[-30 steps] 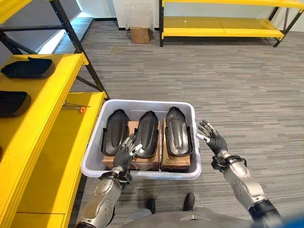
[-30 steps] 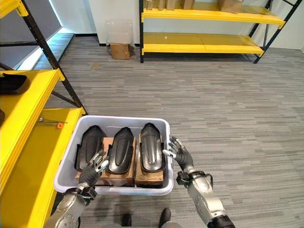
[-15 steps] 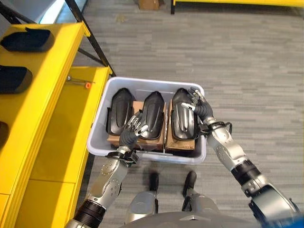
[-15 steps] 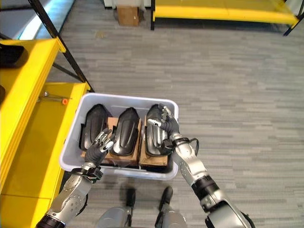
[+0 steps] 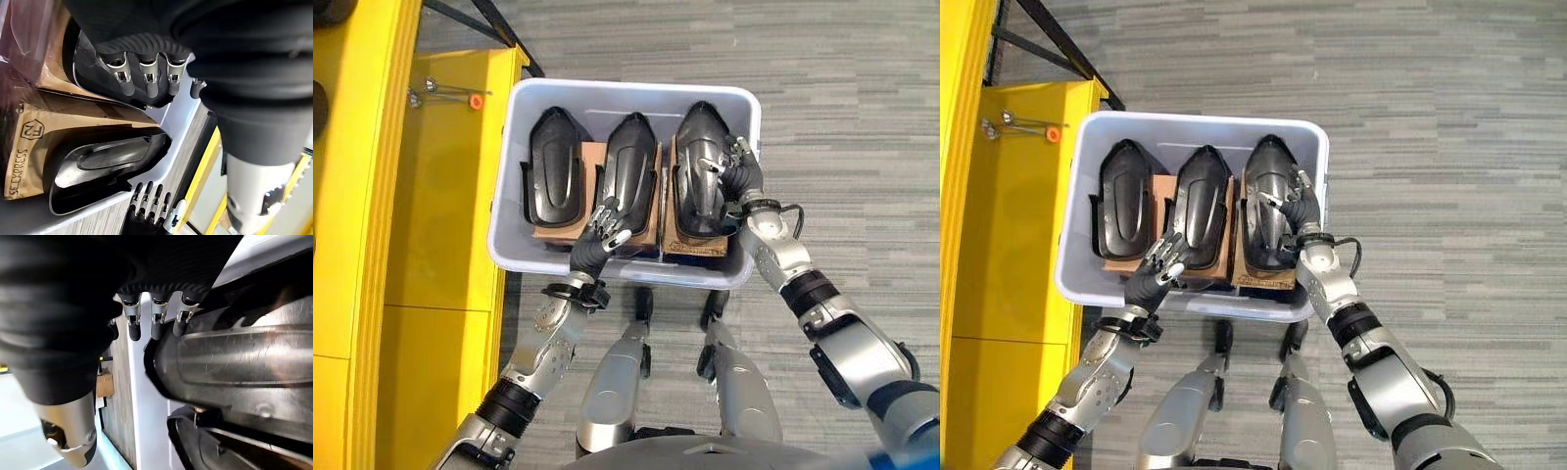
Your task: Move parts from the plastic box to the shelf.
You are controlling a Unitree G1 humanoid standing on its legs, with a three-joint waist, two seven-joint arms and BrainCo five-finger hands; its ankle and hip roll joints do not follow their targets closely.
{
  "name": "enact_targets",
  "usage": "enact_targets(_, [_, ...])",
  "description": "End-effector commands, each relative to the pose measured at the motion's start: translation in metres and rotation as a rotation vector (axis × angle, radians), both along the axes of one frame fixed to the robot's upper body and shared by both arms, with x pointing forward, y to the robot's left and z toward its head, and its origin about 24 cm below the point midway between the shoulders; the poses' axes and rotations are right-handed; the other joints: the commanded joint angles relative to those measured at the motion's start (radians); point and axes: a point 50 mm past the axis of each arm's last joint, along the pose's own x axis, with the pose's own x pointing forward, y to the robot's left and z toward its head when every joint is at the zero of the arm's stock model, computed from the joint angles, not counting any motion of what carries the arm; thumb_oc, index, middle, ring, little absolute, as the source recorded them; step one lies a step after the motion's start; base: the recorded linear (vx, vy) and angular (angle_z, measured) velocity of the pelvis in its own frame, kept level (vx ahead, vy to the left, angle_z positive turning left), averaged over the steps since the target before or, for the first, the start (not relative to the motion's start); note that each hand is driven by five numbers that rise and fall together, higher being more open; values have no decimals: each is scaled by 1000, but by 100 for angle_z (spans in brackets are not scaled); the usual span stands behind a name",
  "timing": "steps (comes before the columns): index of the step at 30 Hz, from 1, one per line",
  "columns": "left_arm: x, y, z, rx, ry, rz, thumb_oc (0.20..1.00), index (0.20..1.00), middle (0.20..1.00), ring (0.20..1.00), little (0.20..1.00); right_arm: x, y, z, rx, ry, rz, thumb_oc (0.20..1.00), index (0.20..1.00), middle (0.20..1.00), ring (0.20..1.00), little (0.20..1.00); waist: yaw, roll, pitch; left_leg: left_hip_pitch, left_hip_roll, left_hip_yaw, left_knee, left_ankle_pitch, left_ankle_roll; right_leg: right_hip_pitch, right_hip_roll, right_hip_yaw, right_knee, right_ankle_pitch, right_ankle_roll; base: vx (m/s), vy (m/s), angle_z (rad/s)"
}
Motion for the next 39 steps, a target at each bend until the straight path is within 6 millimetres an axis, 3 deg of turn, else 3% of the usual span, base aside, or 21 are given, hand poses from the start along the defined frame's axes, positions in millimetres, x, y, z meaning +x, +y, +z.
enact_targets(1, [-12,-4,16,-55,-86,-6,1000,1000,1000,1000,1000,4,7,23,28,-95,14,1000,1000,1000,1000,1000,18,-12,-50,-47,26,22,-16,26,-4,-13,-68,53,90,-79,111,0,0,0])
enact_targets(13, [-8,-11,27,-56,-133,-20,1000,1000,1000,1000,1000,8,35,21,-117,-80,81,1000,1000,1000,1000,1000,26,-16,0,-88,27,12,-9,33,-5,-50,-69,45,103,-81,107,0,0,0])
enact_targets(28, [-5,-13,35,-68,-169,-7,1000,1000,1000,1000,1000,7,45,5,-180,-25,103,1000,1000,1000,1000,1000,36,-26,37,-116,24,3,-12,41,-4,-69,-70,35,98,-75,110,-3,0,2])
enact_targets(39, [-4,-13,40,-82,-188,3,1000,1000,1000,1000,1000,-3,66,-19,-232,44,200,1000,1000,1000,1000,1000,38,-30,49,-123,22,3,-16,43,-5,-73,-69,32,92,-74,111,0,0,0])
